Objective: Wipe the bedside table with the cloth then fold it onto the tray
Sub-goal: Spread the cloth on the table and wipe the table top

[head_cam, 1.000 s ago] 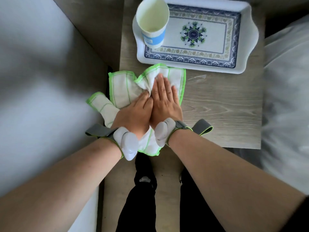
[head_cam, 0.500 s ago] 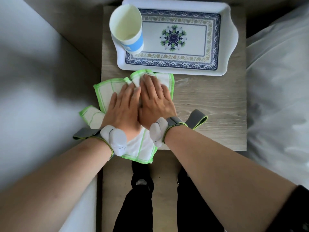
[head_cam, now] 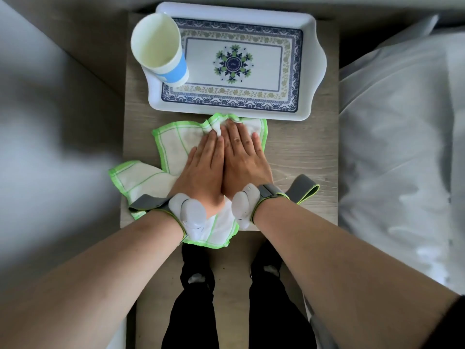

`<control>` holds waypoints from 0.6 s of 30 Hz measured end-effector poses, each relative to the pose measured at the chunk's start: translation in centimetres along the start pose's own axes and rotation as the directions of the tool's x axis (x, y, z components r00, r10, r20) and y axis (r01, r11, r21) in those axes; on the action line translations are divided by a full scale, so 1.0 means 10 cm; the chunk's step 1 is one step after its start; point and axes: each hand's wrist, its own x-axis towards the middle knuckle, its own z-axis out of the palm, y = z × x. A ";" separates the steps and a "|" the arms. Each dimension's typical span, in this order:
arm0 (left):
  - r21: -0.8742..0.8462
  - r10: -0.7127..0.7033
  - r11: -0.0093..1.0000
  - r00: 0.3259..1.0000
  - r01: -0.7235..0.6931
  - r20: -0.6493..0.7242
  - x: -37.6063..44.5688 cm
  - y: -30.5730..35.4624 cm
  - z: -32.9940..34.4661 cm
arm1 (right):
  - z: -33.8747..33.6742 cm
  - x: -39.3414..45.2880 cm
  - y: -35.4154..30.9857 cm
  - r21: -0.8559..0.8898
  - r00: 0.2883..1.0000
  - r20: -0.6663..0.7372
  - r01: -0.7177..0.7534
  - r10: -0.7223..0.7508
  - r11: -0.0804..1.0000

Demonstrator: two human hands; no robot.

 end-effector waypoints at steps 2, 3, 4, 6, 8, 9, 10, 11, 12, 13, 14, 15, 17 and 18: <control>0.009 0.017 1.000 1.000 -0.017 0.006 0.07 0.10 0.03 | -0.01 -0.03 0.11 -0.006 1.000 -0.014 -0.028 0.028 1.000; 0.019 0.029 0.999 1.000 -0.029 0.007 0.09 0.14 0.03 | -0.01 -0.06 0.16 -0.003 0.999 -0.020 -0.042 0.042 0.999; 0.031 0.043 0.999 0.999 -0.044 0.008 0.12 0.17 0.04 | -0.02 -0.08 0.19 0.003 0.998 -0.023 -0.052 0.052 0.999; 0.048 0.058 0.997 0.998 -0.058 0.011 0.14 0.23 0.05 | -0.04 -0.11 0.25 0.015 0.998 -0.023 -0.058 0.058 0.998; 0.056 0.065 0.996 0.998 -0.066 0.014 0.17 0.33 0.07 | -0.06 -0.15 0.35 0.017 0.998 -0.021 -0.059 0.060 0.998; 0.056 0.066 0.996 0.998 -0.066 0.015 0.18 0.36 0.07 | -0.06 -0.16 0.38 0.016 0.998 -0.024 -0.059 0.060 0.998; 0.056 0.067 0.996 0.998 -0.068 0.016 0.19 0.39 0.07 | -0.06 -0.17 0.41 0.013 0.998 -0.028 -0.062 0.062 0.998; 0.061 0.068 0.996 0.997 -0.069 0.022 0.20 0.44 0.07 | -0.07 -0.19 0.45 0.012 0.997 -0.034 -0.066 0.066 0.998; 0.067 0.073 0.995 0.997 -0.075 0.027 0.21 0.48 0.07 | -0.07 -0.22 0.49 0.009 0.997 -0.036 -0.073 0.073 0.997; 0.074 0.080 0.994 0.996 -0.083 0.033 0.23 0.54 0.07 | -0.08 -0.24 0.54 0.008 0.996 -0.036 -0.081 0.081 0.997; 0.082 0.090 0.992 0.995 -0.093 0.037 0.24 0.59 0.08 | -0.08 -0.27 0.59 0.006 0.995 -0.037 -0.090 0.090 0.996; 0.090 0.100 0.991 0.994 -0.103 0.043 0.26 0.66 0.09 | -0.09 -0.31 0.66 0.006 0.994 -0.037 -0.101 0.101 0.995; 0.100 0.118 0.987 0.992 -0.123 0.052 0.30 0.79 0.12 | -0.11 -0.38 0.78 0.003 0.991 -0.039 -0.126 0.126 0.992; 0.101 0.128 0.986 0.990 -0.134 0.059 0.31 0.85 0.14 | -0.12 -0.41 0.84 0.003 0.989 -0.042 -0.139 0.139 0.990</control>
